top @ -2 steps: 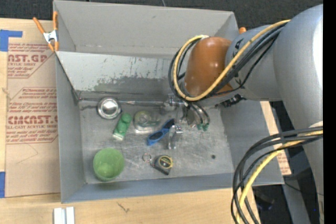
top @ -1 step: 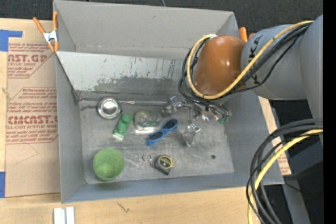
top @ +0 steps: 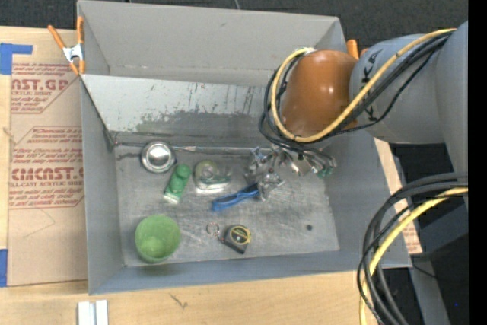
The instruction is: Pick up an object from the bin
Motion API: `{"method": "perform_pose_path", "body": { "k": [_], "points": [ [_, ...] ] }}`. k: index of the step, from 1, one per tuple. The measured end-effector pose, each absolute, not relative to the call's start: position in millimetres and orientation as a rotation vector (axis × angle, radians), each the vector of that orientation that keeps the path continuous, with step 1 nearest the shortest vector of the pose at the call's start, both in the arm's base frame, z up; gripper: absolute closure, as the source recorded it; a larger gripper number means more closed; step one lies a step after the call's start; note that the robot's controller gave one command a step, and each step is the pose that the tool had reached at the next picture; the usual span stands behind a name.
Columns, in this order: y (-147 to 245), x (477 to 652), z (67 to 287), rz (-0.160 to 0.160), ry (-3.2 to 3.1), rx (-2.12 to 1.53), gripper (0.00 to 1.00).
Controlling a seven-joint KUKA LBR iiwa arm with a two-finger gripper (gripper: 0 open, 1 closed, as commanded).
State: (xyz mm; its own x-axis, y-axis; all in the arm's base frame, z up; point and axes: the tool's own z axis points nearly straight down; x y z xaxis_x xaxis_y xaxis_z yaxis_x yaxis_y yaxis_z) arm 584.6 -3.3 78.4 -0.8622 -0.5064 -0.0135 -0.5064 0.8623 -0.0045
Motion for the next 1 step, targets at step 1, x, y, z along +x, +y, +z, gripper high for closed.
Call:
{"method": "perform_pose_path", "body": {
  "k": [1],
  "points": [
    [8.2,576.9,178.8,-0.003,3.031,-0.785,1.00]
  ]
}}
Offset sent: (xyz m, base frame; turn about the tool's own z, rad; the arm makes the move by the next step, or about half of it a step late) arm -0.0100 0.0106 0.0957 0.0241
